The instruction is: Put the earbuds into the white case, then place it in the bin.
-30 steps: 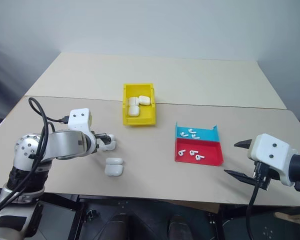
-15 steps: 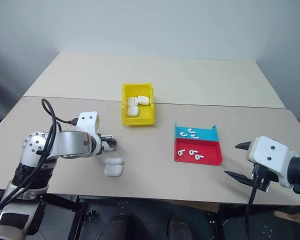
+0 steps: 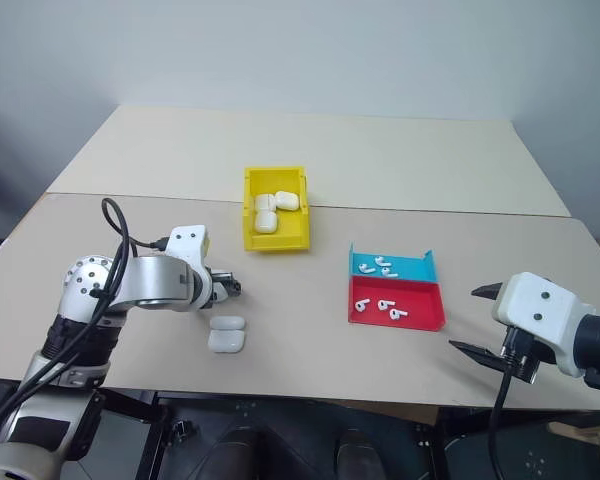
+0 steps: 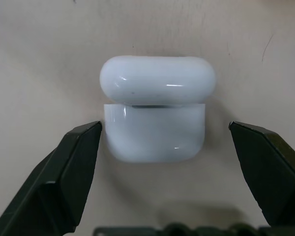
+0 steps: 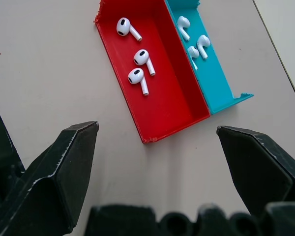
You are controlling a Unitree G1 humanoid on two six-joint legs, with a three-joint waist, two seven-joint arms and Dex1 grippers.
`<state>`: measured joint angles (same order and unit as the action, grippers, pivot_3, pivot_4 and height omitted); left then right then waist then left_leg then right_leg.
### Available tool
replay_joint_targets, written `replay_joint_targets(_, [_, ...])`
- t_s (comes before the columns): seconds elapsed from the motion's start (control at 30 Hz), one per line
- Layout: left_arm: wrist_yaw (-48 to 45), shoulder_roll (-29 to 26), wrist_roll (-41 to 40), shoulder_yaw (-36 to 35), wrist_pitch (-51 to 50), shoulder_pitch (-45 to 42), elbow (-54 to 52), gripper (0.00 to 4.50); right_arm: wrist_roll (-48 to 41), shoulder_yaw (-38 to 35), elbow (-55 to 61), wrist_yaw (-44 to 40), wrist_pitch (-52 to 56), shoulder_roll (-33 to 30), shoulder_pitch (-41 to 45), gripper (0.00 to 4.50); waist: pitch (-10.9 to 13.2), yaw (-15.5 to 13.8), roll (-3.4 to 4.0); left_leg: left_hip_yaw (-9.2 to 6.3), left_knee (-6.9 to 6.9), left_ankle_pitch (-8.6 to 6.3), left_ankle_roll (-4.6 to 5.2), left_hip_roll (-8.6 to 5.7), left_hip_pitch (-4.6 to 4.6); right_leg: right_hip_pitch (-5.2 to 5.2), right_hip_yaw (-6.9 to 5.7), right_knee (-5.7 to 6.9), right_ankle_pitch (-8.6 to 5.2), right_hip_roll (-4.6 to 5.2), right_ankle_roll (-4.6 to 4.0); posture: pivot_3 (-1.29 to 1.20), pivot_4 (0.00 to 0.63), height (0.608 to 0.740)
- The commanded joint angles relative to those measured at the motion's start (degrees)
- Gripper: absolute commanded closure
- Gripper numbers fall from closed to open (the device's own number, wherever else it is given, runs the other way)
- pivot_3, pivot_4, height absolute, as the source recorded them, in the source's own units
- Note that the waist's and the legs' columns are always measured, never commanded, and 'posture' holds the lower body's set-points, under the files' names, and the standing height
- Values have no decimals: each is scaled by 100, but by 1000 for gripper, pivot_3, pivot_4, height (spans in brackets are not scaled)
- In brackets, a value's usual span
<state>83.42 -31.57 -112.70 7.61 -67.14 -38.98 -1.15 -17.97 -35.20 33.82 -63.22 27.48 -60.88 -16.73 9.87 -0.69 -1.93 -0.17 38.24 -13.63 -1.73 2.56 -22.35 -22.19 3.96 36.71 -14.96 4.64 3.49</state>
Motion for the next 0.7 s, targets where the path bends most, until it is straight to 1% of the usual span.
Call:
replay_joint_targets(0.03, [29,2,-30,-22,-65,-213,40,0,67,-189,137,68,-23,53,-24,27,0,-2,0,-1,0,0,0,0,0,0,-1,0,0,0,0,0,150,740])
replay_joint_targets(0.7, [-91,44,-30,-7,-226,-224,327,0,174,-98,260,172,40,176,-76,27,0,2,0,-1,0,0,0,-1,0,-1,-1,-1,0,1,0,0,150,740])
